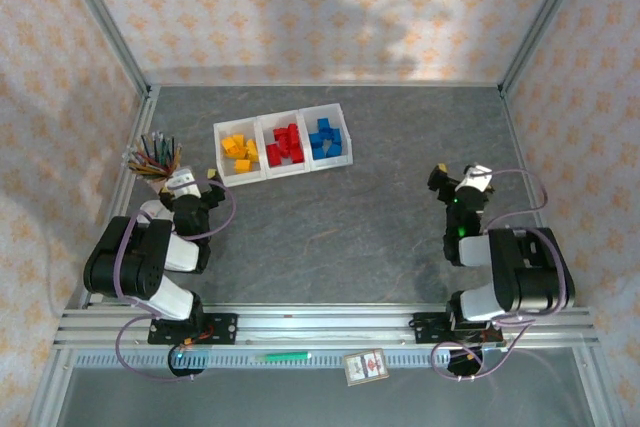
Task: Sort the legos into containers by color
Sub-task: Reset both arms
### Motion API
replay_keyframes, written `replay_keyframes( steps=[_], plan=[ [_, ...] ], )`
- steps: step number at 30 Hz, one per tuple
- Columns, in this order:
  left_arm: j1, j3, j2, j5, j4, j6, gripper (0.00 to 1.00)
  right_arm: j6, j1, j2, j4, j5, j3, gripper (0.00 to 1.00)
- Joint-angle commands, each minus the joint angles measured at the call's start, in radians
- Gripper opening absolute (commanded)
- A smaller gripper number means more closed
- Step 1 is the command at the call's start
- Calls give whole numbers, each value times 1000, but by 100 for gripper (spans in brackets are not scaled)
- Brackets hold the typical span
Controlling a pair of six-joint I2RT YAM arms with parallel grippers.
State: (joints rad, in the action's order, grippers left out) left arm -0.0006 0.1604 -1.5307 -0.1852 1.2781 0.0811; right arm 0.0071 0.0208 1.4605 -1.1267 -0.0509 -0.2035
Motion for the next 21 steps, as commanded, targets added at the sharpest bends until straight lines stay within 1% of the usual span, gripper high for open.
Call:
replay_keyframes(
  steps=[1,2,3,4,5,6,8,10,12,21],
  plan=[
    [-12,17,-8,43,131,-52,100,-57,31,74,-151,28,-17,100],
    [-12,34,-7,29,78,-46,99,-41,12,54,-37,44,-54,100],
    [-12,52,4,20,26,-37,99,-39,5,70,-131,56,-24,100],
    [-12,53,8,20,27,-36,99,-41,9,75,-148,50,-21,100],
    [-12,47,-3,20,61,-39,99,-44,11,56,-91,45,-32,100],
    [-12,41,-10,20,79,-43,99,-46,14,55,-93,48,-31,100],
    [-12,47,3,20,45,-38,99,-47,14,53,-81,48,-36,100],
    [-12,41,-7,20,72,-43,99,-47,15,56,-93,49,-33,100],
    [-12,45,-1,21,53,-40,99,-47,15,58,-95,49,-33,100],
    [-12,44,-3,21,62,-41,99,-49,8,58,-85,71,-37,100]
  ],
)
